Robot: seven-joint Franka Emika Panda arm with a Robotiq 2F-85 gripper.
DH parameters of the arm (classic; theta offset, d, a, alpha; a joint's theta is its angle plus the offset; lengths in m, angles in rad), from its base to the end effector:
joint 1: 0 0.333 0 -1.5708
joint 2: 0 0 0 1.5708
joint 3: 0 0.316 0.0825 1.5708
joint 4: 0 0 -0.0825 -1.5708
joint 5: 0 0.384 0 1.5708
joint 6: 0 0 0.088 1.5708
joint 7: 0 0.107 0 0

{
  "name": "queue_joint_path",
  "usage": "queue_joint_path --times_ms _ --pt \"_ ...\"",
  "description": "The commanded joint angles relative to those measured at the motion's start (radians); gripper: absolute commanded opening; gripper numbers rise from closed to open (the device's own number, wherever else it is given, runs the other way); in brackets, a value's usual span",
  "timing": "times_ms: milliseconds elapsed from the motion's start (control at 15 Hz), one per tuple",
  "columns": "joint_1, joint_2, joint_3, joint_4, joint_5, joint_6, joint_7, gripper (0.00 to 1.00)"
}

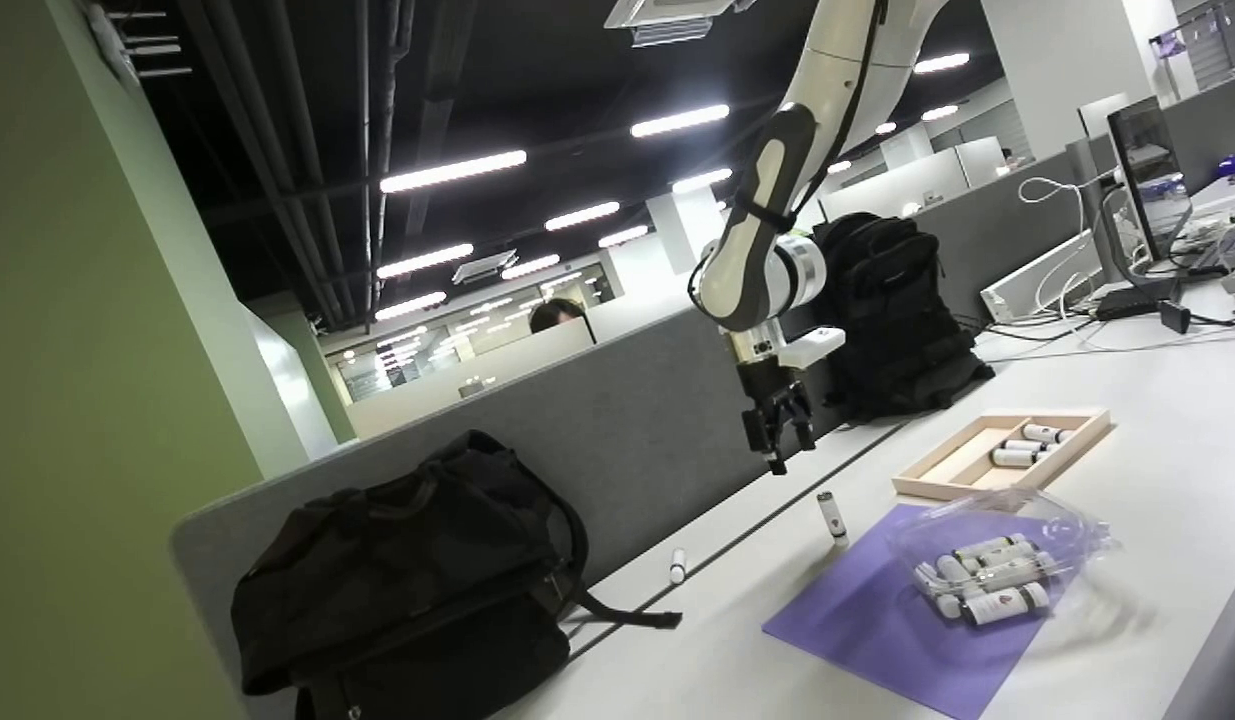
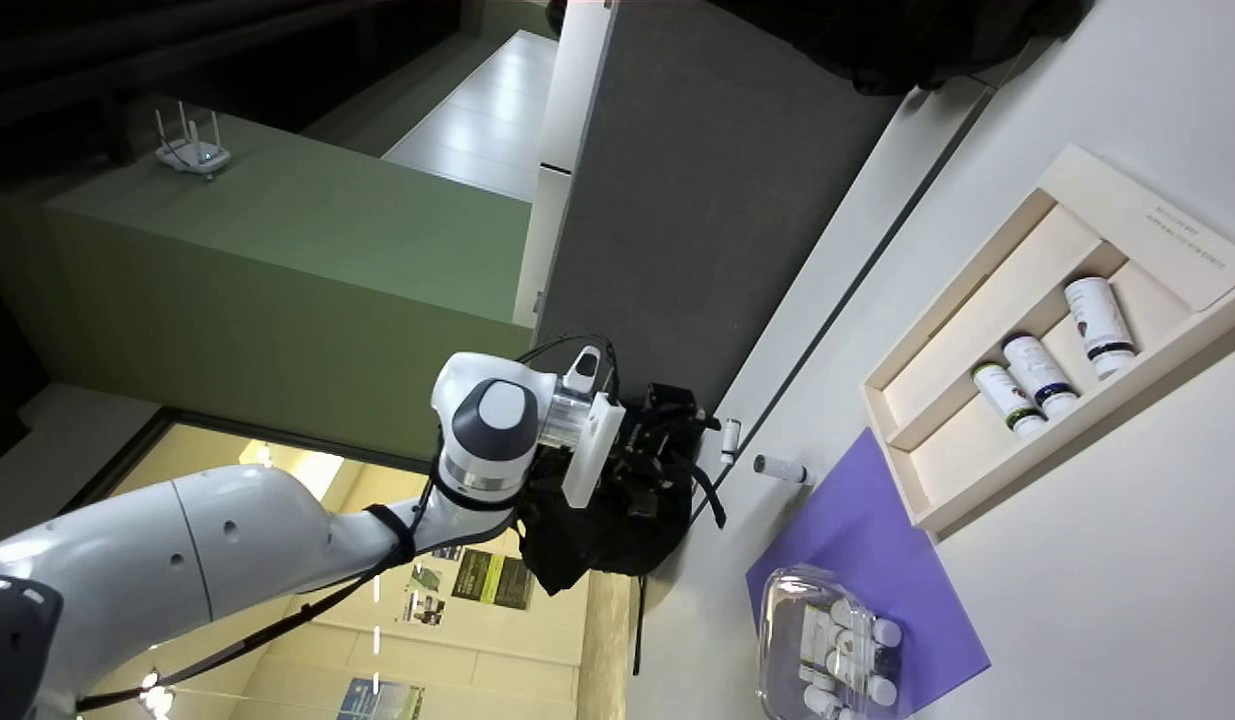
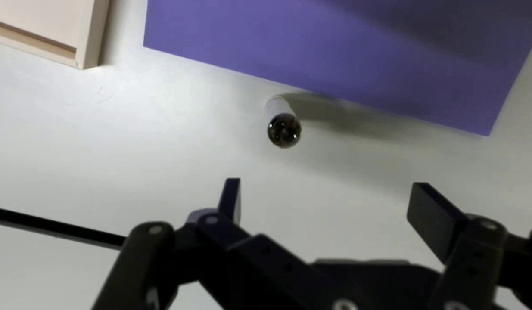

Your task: Put a bottle from the table beside the other bottles on the tray

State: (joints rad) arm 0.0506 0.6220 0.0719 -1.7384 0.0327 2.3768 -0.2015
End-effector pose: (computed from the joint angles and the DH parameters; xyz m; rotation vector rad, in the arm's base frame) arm 0.6655 0.0779 0.2226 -3.0460 -0.4398 -0.0309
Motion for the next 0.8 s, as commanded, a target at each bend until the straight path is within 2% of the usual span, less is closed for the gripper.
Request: queue_joint_path --times_ms 0,400,667,733 --pt "-0.006 0.056 -0.009 0.067 -0.035 -0.071 0.01 1.0" --pt "-0.008 0.127 -0.032 0.101 -0.083 -0.098 0.007 1.0" --pt "-0.019 0.167 -0.014 0.123 -0.085 -0.089 -0.035 1.0" --pt "-0.018 0.174 -0.012 0.127 -0.084 -0.081 -0.037 0.75"
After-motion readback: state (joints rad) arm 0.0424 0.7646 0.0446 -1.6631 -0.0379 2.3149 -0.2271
